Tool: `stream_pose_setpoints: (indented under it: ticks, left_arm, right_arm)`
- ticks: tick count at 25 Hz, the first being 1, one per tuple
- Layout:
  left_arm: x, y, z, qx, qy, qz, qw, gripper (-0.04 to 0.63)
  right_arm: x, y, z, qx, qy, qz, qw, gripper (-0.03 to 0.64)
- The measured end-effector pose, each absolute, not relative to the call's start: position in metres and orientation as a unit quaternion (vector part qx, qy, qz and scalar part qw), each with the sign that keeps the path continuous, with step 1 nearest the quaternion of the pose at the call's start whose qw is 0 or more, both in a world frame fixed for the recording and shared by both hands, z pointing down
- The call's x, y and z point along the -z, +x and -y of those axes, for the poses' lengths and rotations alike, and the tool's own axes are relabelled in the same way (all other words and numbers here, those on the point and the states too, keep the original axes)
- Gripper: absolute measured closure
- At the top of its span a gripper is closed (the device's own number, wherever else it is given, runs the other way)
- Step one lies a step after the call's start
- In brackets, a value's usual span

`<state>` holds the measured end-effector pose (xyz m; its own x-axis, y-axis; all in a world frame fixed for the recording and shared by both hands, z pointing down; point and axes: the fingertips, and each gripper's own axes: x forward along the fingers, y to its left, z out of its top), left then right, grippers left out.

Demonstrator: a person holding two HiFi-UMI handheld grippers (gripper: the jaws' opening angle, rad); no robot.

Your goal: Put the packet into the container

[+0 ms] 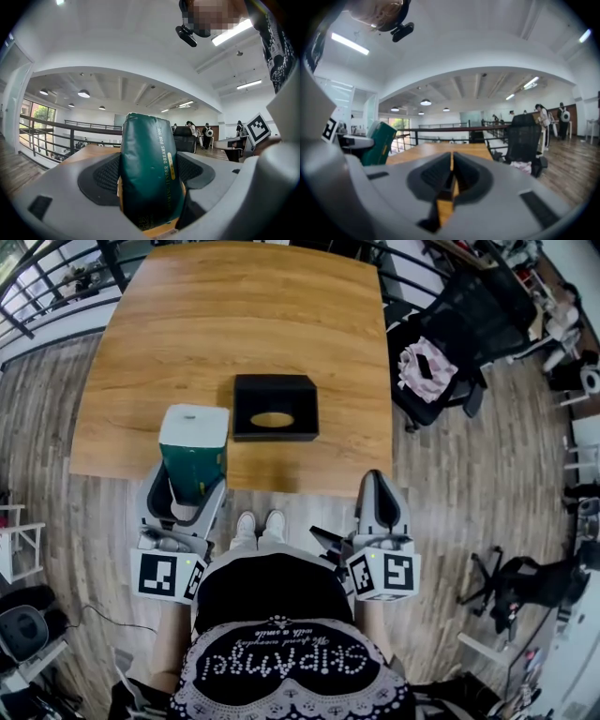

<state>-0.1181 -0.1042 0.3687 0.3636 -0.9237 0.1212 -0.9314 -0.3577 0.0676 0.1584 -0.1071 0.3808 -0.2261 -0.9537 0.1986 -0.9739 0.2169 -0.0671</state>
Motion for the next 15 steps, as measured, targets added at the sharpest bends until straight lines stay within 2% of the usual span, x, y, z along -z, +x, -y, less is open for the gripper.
stream_pose_setpoints:
  ticks: [15]
  left_arm:
    - [-0.37, -0.116, 0.113, -0.034, 0.819, 0.569, 0.061, 0.216]
  right_arm:
    - [-0.385, 0.177, 0.12, -0.094, 0.63, 0.769, 0.051, 0.578]
